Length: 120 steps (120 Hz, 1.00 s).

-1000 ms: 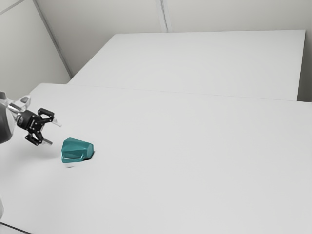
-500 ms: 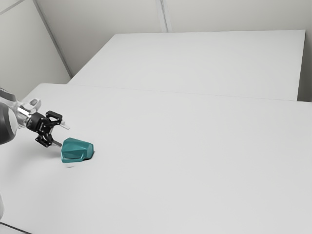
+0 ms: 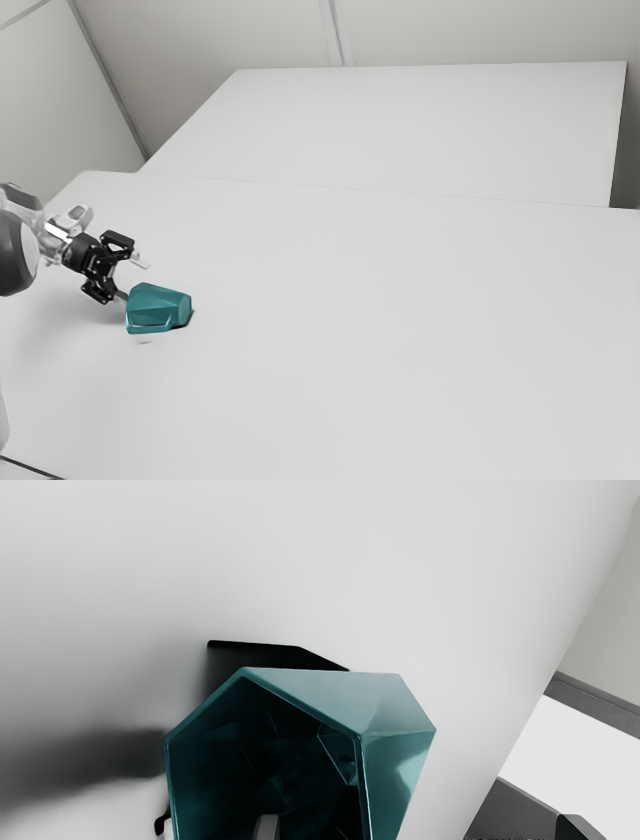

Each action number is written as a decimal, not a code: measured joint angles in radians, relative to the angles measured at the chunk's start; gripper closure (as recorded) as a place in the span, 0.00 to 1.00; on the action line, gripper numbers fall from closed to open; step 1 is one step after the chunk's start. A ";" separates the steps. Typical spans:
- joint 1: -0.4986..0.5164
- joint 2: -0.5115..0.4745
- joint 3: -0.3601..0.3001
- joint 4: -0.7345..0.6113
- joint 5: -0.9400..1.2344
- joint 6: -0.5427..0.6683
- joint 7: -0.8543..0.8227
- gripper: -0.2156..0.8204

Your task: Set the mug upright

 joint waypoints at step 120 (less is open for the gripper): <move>-0.002 0.021 -0.076 0.007 -0.032 0.040 0.021 0.39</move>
